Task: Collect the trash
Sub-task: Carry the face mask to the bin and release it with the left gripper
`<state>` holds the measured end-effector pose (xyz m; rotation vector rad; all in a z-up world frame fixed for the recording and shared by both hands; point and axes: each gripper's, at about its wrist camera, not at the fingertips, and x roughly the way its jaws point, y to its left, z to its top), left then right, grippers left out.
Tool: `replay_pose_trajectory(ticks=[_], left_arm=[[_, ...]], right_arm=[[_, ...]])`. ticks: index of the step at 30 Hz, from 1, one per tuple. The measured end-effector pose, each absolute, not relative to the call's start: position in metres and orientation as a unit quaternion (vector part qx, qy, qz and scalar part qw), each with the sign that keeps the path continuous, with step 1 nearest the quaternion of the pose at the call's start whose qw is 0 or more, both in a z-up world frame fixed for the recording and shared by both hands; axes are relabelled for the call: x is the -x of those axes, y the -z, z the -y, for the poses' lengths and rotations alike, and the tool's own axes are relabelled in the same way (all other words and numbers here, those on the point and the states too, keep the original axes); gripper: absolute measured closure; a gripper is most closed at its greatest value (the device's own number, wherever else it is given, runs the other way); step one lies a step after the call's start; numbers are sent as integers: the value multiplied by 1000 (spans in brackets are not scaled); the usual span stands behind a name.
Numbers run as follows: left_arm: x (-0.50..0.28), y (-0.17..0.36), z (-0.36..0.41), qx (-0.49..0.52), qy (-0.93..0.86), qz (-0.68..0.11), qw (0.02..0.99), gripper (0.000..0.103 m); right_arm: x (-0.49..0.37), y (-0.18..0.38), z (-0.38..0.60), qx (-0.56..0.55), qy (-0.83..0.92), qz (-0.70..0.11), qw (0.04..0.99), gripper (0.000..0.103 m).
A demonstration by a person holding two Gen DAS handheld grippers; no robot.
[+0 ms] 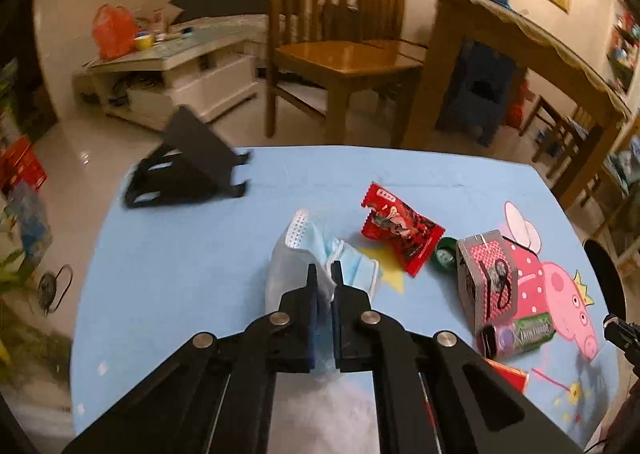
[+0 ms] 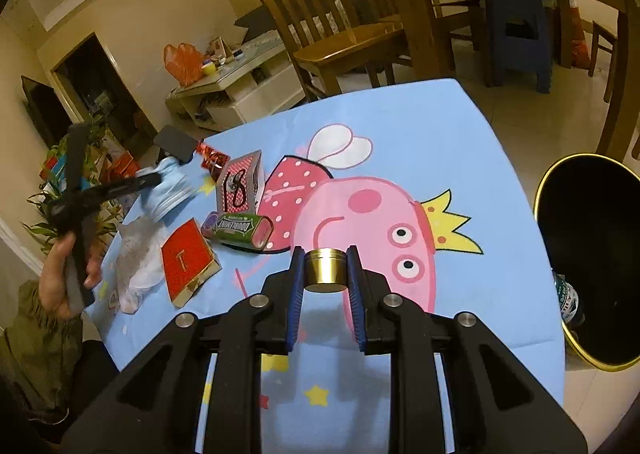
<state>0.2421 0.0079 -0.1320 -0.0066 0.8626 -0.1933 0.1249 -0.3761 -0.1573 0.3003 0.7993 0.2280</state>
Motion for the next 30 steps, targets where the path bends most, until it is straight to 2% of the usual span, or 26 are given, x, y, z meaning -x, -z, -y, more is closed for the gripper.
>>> replay_pose_trajectory(ticks=[4,8,12,17,21,22,23,24,27,29,30], left_arm=[[-200,96,-15,1,77,-356,931,98],[-167,74,4,-11,88,-327,941,98],[-151,60,51,-29,144,-320,936,98],[-137,50,130,-52,220,-319,920,98],[-127,49,194,-75,278,-313,905,97],[-125,50,207,-82,287,-311,902,97],[-125,51,222,-86,299,-311,898,97],[-126,54,238,-90,310,-315,893,97],[-128,62,281,-101,333,-325,879,97],[-130,70,304,-109,344,-331,872,97],[-131,75,319,-114,351,-335,867,97]], right_arm=[[-116,145,382,-151,-106,-361,914,82],[-116,152,390,-142,-76,-378,912,82],[-113,145,406,-121,-37,-372,920,82],[-105,116,464,-111,64,-324,937,82],[-100,122,517,-131,122,-323,929,81],[-100,130,531,-142,137,-332,922,76],[-99,137,541,-157,143,-336,918,59],[-98,143,552,-179,144,-341,912,51],[-86,140,571,-208,162,-326,908,38],[-70,133,581,-224,180,-303,909,11],[-63,130,586,-233,181,-291,910,9]])
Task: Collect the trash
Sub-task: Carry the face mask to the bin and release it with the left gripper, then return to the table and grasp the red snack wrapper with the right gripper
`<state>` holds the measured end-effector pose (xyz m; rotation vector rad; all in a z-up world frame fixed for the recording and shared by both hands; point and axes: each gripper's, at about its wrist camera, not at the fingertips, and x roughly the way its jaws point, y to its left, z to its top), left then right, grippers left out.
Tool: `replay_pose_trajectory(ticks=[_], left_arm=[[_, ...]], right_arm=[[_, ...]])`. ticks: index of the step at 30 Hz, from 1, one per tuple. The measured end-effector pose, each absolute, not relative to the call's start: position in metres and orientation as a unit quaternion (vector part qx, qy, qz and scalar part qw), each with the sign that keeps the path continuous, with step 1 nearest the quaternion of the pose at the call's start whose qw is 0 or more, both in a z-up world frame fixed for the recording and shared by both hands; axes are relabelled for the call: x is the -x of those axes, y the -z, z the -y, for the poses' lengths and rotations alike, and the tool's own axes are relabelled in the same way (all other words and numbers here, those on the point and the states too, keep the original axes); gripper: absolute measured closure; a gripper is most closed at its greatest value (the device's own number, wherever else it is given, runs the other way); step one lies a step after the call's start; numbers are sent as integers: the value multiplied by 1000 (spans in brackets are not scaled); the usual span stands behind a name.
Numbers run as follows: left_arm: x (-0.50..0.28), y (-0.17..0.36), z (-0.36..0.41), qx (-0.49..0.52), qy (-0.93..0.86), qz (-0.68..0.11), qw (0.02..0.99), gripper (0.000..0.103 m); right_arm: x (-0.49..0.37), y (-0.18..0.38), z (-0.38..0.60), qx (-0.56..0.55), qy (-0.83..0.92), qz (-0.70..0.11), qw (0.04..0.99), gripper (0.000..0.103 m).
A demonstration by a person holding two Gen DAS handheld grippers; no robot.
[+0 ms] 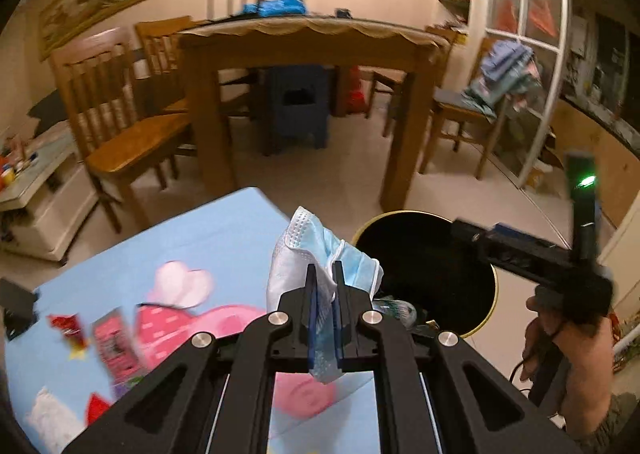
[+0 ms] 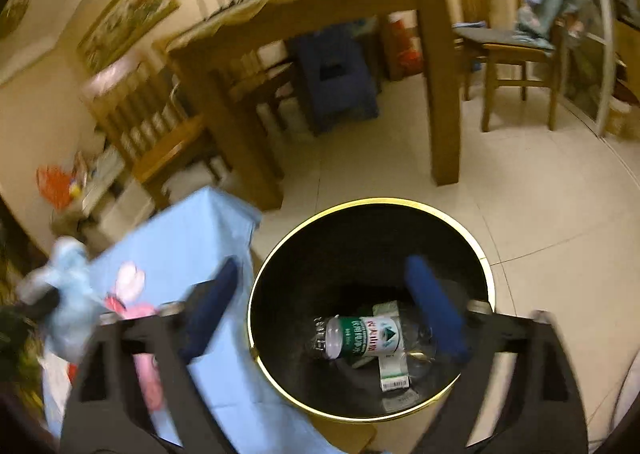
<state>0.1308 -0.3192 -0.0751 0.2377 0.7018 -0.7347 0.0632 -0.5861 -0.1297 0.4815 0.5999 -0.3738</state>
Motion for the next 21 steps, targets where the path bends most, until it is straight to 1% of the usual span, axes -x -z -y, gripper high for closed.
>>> replay_pose_trajectory(ticks=[2,4,6,8,9,11,13,15,19,20,21], left_arm=[[-132,83,341,-118,364,-343,858,97],[-134,91,362,-122,376,-349,849,97],[-134,99,386,-127,391,-355,839,96],[-135,105,403,-127,402,-361,832,95],[-135,107,410,-126,406,-364,828,92],[-134,112,423,-132,409,-365,826,83],[-134,115,431,-134,411,-366,824,52],[-133,117,435,-137,407,-362,827,49],[-130,120,426,-141,397,-370,828,48],[-130,119,423,-142,394,-370,830,47],[-129,119,417,-144,387,-369,833,42]], right_arm=[[-50,126,598,-245,194,-274,910,9],[-35,122,614,-261,225,-257,903,6],[-14,119,630,-292,266,-228,890,6],[8,117,648,-323,298,-201,875,6],[18,118,655,-335,318,-194,866,6],[27,119,663,-343,339,-193,855,6],[37,118,670,-347,342,-190,852,6],[42,116,670,-345,345,-182,854,6],[40,110,662,-323,339,-181,865,6],[39,108,658,-316,336,-182,868,6],[37,107,654,-309,334,-185,871,6]])
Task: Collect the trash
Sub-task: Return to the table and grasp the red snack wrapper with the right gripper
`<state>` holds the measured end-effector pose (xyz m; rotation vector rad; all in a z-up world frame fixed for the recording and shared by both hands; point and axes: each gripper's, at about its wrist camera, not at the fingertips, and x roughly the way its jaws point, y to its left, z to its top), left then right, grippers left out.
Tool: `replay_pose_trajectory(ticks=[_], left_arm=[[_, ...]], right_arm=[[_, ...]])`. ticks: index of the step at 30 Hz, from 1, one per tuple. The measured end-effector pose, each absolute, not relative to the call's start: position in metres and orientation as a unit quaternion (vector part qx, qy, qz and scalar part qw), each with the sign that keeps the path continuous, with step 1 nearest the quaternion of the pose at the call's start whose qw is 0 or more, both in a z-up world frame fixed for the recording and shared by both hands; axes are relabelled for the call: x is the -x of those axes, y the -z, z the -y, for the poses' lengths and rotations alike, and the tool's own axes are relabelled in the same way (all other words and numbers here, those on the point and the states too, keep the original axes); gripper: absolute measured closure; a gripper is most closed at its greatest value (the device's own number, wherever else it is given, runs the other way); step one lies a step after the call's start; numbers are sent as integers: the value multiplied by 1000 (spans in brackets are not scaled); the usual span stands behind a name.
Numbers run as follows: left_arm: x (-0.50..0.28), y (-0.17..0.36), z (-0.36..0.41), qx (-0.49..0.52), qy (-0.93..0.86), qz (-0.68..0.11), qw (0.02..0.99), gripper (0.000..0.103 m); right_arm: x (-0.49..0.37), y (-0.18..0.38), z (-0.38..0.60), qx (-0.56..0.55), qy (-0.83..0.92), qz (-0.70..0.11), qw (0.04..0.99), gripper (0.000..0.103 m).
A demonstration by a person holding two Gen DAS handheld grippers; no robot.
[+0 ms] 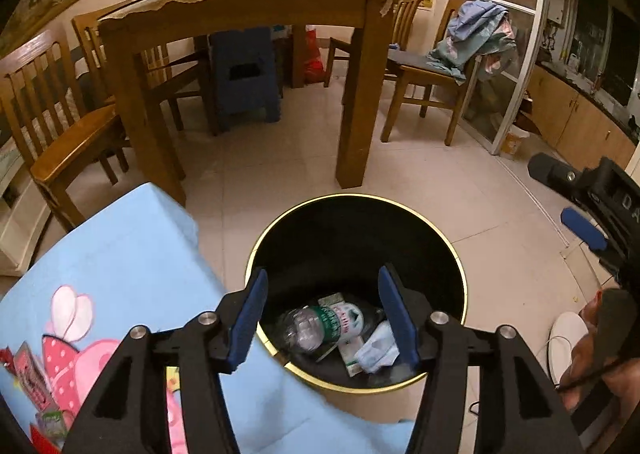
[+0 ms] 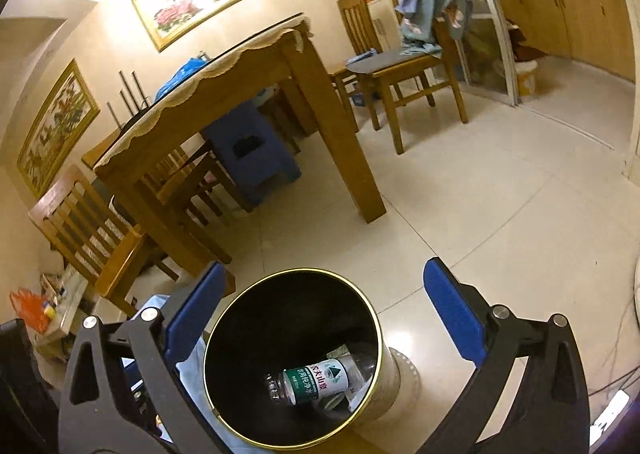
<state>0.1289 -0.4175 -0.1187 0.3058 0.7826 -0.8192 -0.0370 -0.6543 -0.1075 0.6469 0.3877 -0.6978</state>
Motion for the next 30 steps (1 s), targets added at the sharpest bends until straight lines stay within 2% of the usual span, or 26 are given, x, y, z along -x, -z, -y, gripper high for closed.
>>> replay_pose_trajectory(ticks=[2,7,9,16,21,30], left_arm=[[-127,114,405,-145,372,-364,842,35],[-122,94,372,-152,337,-334,867,10],[-118,85,352,-156,319,-315,880,7],[-118,72,278,-152,274,-299,901,6],[-127,69,193,-124,216,-296,922,6],[-163,92,-33,-38,-5,-313,949,6]], right_arm=[[24,106,648,-297,329,-193,875,6],[-13,103,617,-233,302,-234,894,6],[-30,100,599,-194,294,-242,904,6],[-67,89,490,9,293,-230,928,6],[-94,107,446,-1,218,-284,934,6],[-143,135,320,-20,-17,-377,926,6]])
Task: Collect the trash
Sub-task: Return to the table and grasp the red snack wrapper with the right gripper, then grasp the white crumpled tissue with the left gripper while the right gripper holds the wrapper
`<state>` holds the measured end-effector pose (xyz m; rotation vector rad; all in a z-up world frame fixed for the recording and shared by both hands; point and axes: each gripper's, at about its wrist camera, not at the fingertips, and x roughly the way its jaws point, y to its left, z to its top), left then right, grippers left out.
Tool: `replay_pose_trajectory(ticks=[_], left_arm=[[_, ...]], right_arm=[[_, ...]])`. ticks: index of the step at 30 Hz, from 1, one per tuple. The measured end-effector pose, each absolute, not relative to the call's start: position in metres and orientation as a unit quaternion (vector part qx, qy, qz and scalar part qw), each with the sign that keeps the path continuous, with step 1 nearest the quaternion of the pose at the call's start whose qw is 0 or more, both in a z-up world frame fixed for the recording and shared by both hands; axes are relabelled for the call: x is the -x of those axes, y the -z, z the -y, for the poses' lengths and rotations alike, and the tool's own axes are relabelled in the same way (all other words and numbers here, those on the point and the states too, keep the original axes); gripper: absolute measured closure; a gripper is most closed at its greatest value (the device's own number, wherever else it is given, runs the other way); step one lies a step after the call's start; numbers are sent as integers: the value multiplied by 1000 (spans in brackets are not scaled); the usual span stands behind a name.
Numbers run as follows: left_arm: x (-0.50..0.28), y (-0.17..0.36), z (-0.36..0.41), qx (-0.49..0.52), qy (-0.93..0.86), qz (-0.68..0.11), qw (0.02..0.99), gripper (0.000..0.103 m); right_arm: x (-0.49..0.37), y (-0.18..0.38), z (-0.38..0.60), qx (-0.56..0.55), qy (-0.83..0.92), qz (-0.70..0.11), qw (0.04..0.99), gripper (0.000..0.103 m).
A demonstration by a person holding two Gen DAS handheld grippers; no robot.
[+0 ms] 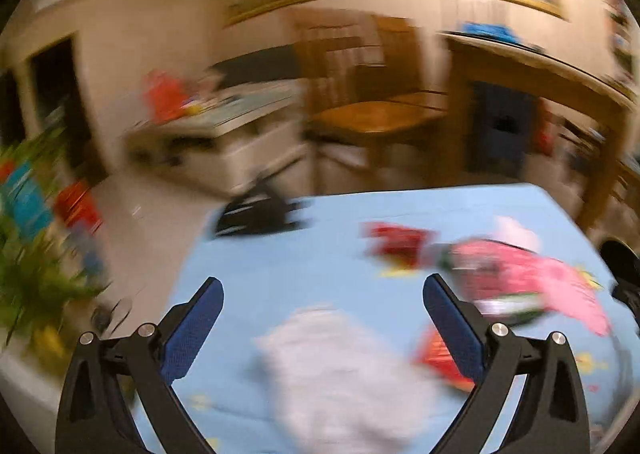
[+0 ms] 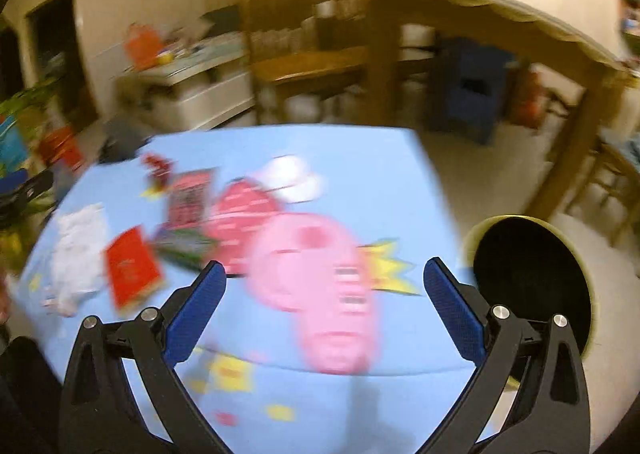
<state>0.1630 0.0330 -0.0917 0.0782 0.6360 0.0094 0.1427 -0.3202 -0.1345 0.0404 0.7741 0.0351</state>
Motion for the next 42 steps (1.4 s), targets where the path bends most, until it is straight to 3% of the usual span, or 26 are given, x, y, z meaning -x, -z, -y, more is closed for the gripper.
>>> replay_pose_trajectory(ticks=[6,10,15,17,21,22,24,27,36,42], left_arm=[[-158,101,-107,22,-80,-297,951,7],[-159,108,-109,27,-76,-304,949,6],[-159,111,-103,17,-58,-302,951,6],[-158,113,-107,17,-57,-303,951,6],[-162,115,-121,34,-61,-308,949,6],[-163,117,-126,45,-61,-313,947,6],[-166,120,-134,61,-60,-322,943,6],[-171,126,-144,89,-52,-337,936,6],[-166,137,-130,128,37,-371,919,7],[-176,161,-91,115,121,-440,882,7]], right_arm=[[-200,119,231,-10,-122,-386,914,6],[-245,113,166,43,-159,-386,908,24],[-309,136,105,119,-170,-408,889,27],[-338,150,90,129,-174,-437,873,42],[-374,180,76,143,-169,-478,850,58],[-380,186,74,142,-172,-490,843,68],[-380,191,74,134,-179,-492,841,70],[-365,187,72,122,-197,-487,842,87],[-269,138,136,18,-226,-445,866,87],[-193,128,213,-85,-219,-413,880,87]])
